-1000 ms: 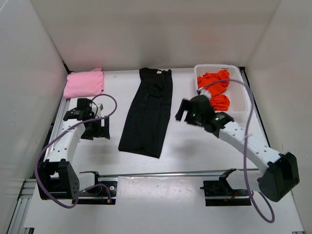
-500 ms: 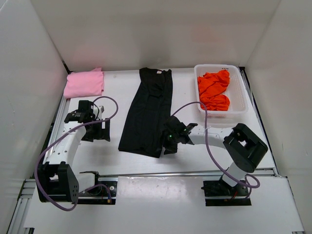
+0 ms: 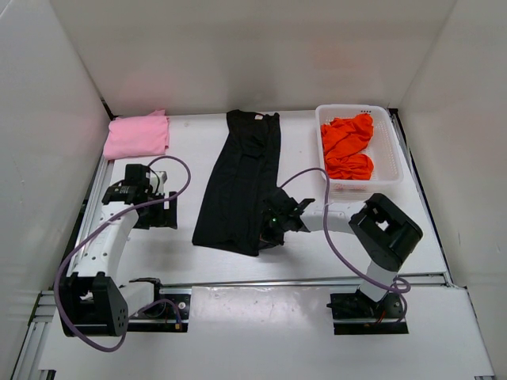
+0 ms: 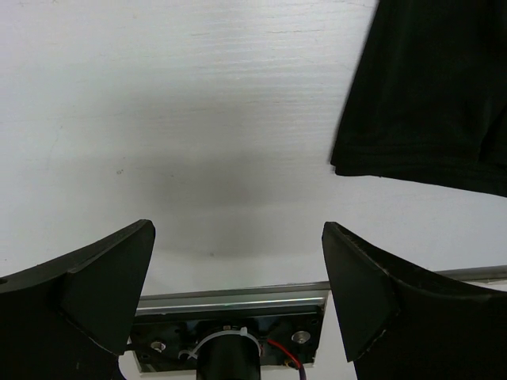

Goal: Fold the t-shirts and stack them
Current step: Rotate the tshirt 90 degrees

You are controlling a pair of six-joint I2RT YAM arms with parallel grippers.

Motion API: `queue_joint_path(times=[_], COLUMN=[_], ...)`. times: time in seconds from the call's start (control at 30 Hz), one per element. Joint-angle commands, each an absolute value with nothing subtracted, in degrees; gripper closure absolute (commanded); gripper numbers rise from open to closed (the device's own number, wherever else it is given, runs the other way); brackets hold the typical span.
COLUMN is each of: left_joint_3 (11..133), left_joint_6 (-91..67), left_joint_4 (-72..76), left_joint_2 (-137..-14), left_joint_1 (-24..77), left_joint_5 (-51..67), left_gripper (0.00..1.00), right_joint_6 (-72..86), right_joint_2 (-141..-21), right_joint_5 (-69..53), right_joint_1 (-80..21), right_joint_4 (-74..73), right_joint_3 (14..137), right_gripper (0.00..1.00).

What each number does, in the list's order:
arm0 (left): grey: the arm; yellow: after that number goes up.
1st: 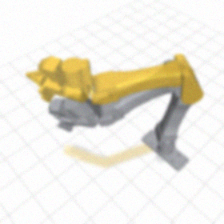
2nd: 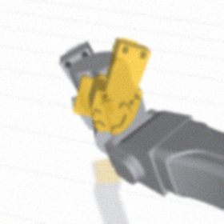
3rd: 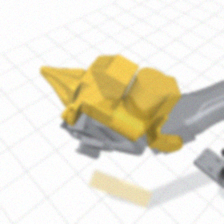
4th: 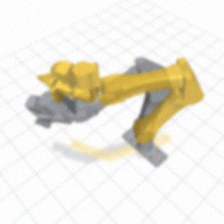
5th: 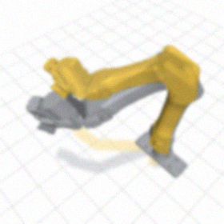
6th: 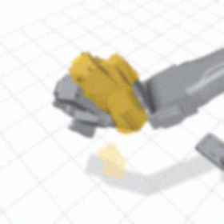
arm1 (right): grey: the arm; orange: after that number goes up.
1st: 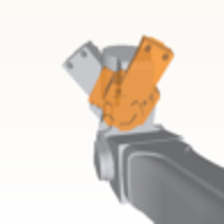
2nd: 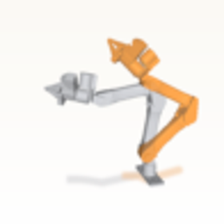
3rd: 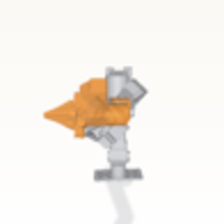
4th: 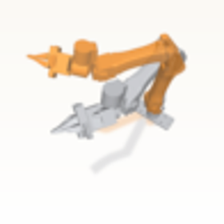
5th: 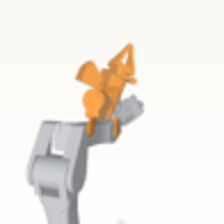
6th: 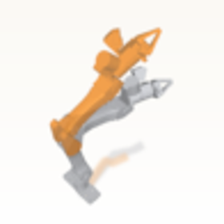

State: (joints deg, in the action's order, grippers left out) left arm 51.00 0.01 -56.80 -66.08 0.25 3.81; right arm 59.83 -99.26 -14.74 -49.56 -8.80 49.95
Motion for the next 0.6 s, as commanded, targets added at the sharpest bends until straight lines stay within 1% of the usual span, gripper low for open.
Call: queue_joint_path(times=[0.0, 0.03, 0.17, 0.27, 0.3, 0.37, 0.47, 0.53, 0.57], left_joint_3=[50.5, 50.5, 50.5, 50.5, 50.5, 51.2, 50.6, 50.1, 50.1], left_joint_6=[0.0, 0.0, 0.0, 0.0, 0.0, 0.0, 0.0, 0.0, 0.0], left_joint_4=[-56.6, -56.6, -56.6, -57.7, -58.4, -60.0, -60.6, -61.2, -61.2], left_joint_2=[-63.8, -63.8, -64.3, -63.7, -63.0, -63.0, -63.5, -64.1, -64.1], left_joint_1=[0.6, 0.6, 2.5, 8.0, 11.7, 14.2, 19.1, 22.6, 23.4], left_joint_5=[3.3, 3.3, 3.8, 3.8, 3.8, 5.5, 4.7, 3.0, 2.3], left_gripper=[0.01, 0.01, 0.01, 0.03, 0.03, 0.04, 0.04, 0.04, 0.05], right_joint_6=[52.1, 47.3, 41.0, 38.6, 37.9, 36.7, 34.2, 32.5, 31.5], right_joint_2=[-97.4, -96.8, -93.3, -89.0, -87.9, -85.3, -83.2, -83.1, -83.1], right_joint_5=[-16.8, -16.8, -15.3, -16.5, -17.3, -18.6, -19.2, -19.2, -18.6], right_joint_1=[-48.9, -49.6, -50.3, -50.3, -50.3, -50.3, -50.3, -50.3, -50.8], right_joint_4=[-14.8, -16.9, -21.0, -22.1, -22.1, -22.7, -23.3, -24.5, -27.0], right_joint_3=[48.7, 49.6, 46.9, 42.1, 39.8, 37.7, 34.5, 34.5, 35.5], right_gripper=[1.00, 1.00, 1.00, 1.00, 1.00, 1.00, 1.00, 0.96, 0.89])
